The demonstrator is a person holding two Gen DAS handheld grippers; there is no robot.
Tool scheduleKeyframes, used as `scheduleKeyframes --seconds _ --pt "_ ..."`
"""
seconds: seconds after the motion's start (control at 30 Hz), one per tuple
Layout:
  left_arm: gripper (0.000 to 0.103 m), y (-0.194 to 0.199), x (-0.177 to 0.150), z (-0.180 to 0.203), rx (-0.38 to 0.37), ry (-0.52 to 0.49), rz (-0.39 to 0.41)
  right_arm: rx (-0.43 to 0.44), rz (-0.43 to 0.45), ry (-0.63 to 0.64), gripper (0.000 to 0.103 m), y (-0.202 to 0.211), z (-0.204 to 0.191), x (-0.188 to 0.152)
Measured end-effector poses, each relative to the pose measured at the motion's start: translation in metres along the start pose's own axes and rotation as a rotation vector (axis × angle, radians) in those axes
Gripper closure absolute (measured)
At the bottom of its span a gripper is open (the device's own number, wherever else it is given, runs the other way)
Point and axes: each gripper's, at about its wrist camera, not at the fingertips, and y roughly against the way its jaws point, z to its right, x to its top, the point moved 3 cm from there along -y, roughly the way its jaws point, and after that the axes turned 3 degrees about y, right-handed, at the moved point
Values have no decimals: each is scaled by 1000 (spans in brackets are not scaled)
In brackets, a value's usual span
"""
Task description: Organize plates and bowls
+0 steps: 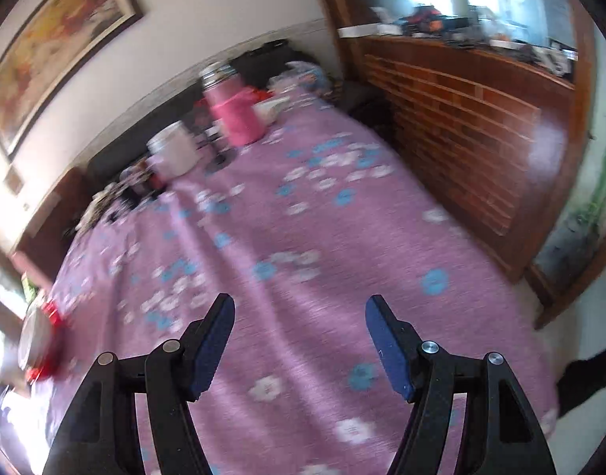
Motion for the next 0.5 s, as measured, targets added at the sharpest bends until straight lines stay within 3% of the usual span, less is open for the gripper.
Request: scheduleKeyframes --seconds 0.13,0.23,0.3,0.37,0.5 --pt "26 16 -2 12 -24 42 5 330 -151 149 30 -41 -116 -21" --pt "25 50 -3 54 -87 -37 68 489 -224 152 30 -70 -178 -19" --pt "18 70 -6 86 -163 -92 95 490 -207 114 30 -83 -187 0" --pt "12 88 -17 119 -240 -152 109 446 -175 64 30 -86 -170 28" --pt "12 114 -44 182 -361 -295 115 215 2 -16 30 -48 -75 94"
